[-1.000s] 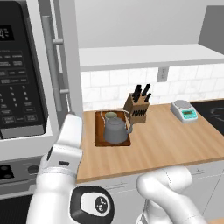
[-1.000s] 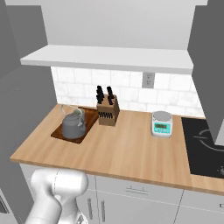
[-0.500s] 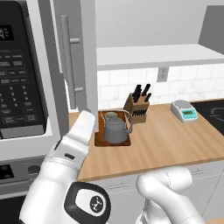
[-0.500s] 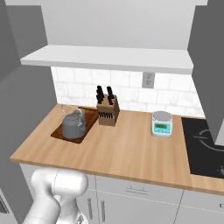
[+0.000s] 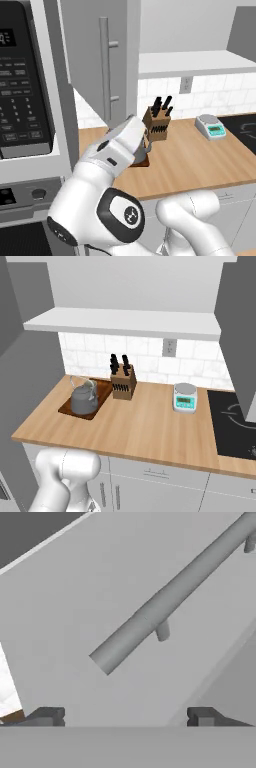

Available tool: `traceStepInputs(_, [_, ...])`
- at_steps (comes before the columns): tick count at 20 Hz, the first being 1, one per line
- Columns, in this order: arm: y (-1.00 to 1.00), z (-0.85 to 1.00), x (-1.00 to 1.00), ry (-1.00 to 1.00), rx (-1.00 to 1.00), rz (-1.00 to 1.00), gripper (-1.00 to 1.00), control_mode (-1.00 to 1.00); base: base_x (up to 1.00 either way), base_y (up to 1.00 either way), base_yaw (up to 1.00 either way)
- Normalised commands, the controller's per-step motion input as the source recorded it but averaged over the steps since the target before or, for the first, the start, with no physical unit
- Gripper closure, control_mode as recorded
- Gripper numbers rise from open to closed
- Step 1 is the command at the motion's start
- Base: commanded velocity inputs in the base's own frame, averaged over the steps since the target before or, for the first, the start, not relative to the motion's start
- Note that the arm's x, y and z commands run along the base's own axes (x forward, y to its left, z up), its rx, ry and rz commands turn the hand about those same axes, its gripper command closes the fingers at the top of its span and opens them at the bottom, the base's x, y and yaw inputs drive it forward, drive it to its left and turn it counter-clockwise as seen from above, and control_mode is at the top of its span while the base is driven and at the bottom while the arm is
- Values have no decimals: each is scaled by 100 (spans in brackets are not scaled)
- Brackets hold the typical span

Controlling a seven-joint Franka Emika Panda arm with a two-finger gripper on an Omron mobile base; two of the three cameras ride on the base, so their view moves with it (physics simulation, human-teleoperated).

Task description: Pick the kettle from the counter and place it on the tray. Then pick the mug from the cabinet and place it on the tray. Then close the cabinet doors.

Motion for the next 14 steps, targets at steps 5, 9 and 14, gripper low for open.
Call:
traceStepInputs(5, [-77,16,13,-12,20,0,-100,-100,0,0,0])
traceStepInputs(9, [-80,14,21,-11,21,0,-100,-100,0,0,0])
traceStepInputs(14, [-79,12,31,-11,21,0,-100,-100,0,0,0])
